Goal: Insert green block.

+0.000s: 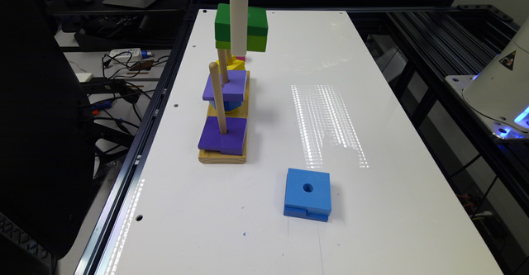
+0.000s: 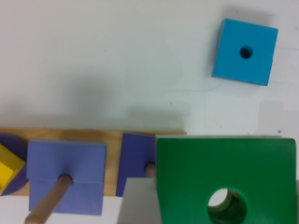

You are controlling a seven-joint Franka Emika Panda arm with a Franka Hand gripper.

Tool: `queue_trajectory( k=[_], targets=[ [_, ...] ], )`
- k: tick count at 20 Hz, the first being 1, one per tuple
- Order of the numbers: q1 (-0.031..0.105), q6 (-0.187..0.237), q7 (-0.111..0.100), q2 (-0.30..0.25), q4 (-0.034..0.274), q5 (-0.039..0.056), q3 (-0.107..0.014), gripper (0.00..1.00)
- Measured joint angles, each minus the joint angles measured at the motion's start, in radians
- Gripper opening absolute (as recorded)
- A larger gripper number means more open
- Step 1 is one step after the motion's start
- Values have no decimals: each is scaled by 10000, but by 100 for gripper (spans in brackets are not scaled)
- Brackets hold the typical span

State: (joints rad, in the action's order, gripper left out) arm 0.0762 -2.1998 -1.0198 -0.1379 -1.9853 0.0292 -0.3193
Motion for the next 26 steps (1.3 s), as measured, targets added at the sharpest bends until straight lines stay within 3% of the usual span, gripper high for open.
queue_trajectory(
  k=[26],
  targets=[
    [-1, -158, 0, -150, 0, 21, 14, 0]
  ],
)
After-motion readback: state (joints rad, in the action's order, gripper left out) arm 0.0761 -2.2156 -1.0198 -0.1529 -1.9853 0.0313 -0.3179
